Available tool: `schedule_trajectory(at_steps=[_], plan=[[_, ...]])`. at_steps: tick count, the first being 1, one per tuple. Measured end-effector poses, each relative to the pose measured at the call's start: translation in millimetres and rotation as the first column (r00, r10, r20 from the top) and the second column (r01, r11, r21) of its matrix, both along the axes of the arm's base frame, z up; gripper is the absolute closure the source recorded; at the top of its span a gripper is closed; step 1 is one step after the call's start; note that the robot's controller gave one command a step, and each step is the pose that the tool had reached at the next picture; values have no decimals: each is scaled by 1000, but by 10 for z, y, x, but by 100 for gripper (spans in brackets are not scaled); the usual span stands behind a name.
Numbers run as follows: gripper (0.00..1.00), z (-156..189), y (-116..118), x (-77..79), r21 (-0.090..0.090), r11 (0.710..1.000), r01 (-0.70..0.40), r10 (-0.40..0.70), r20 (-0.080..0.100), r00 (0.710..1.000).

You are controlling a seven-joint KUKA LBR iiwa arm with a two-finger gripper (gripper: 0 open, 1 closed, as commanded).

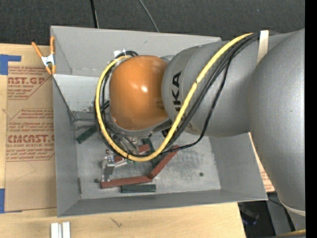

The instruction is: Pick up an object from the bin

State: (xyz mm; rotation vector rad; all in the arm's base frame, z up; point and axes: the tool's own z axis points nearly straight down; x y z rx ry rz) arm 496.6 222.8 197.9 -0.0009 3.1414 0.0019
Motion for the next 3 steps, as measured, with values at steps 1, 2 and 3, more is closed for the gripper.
schedule_trajectory(at_steps=[1,2,3], plan=[[100,-1237,-374,114,4,992,-128,128,8,992],[100,-1237,-373,114,4,992,-128,128,8,992],[100,-1209,-374,115,3,992,-129,129,5,992]])
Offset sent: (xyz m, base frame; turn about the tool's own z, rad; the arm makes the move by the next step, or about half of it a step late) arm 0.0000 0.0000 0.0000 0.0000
